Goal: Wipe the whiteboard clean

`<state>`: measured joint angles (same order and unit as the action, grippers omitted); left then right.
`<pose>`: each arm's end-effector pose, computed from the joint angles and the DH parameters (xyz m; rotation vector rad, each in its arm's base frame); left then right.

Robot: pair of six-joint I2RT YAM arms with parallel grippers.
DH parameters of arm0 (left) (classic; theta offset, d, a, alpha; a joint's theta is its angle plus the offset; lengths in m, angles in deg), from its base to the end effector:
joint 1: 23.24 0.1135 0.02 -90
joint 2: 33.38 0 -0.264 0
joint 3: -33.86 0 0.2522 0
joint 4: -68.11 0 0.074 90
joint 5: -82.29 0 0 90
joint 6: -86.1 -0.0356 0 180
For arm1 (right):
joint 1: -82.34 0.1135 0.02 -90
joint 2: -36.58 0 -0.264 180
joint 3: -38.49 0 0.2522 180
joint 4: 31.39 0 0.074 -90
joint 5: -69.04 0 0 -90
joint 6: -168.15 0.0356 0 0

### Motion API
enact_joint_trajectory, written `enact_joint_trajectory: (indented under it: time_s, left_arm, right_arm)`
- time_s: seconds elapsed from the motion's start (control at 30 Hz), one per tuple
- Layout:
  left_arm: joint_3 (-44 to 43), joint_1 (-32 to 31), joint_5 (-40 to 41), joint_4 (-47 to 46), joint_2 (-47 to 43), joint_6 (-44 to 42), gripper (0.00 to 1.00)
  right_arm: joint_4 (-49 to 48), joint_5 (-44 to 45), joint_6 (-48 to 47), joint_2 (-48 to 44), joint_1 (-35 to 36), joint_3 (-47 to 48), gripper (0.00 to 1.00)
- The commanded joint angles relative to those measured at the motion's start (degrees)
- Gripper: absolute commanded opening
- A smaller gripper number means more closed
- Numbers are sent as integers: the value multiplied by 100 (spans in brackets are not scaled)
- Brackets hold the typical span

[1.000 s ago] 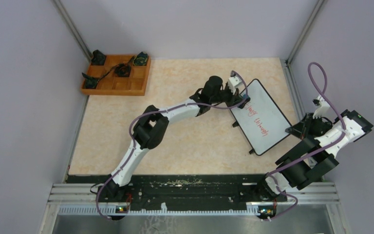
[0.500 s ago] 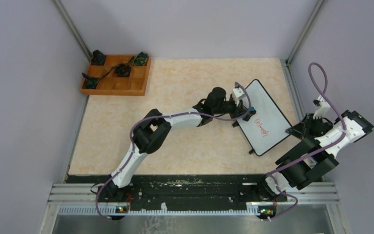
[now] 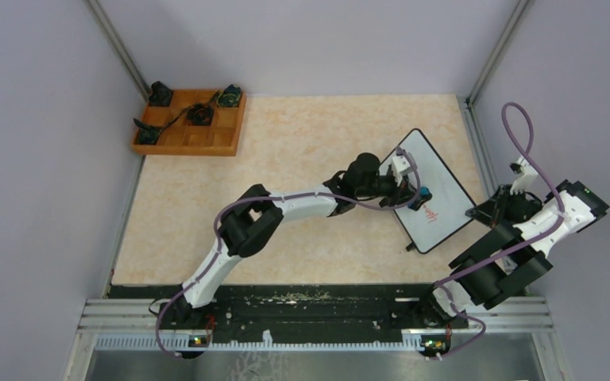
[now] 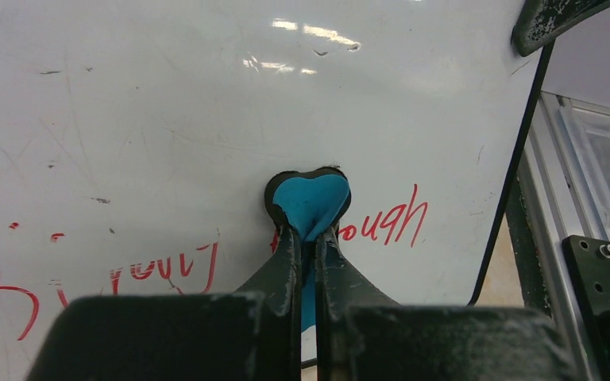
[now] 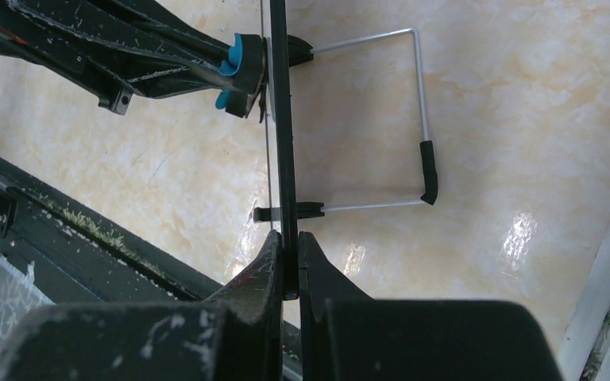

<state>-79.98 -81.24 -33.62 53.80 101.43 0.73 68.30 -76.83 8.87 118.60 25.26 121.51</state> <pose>0.2766 -0.4720 0.1982 1.1292 1.4321 -1.1777 0.1450 -0.1698 0.2864 -0.1485 2.2394 0.6886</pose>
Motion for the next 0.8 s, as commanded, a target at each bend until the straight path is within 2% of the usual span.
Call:
enact_joint_trajectory:
  time_s: [0.0,0.37,0.77]
  left_arm:
    - [-250,132,294,132,-72,-257,0]
    - [-344,616,654,312,-16,-598,0]
    - [-865,1002,531,447,414,-484,0]
  right_arm:
    - [-8,291,-492,-163,4,-163,0]
    - [-7,371,-633,-184,4,-244,0]
    - [2,438,-693,-160,4,-285,0]
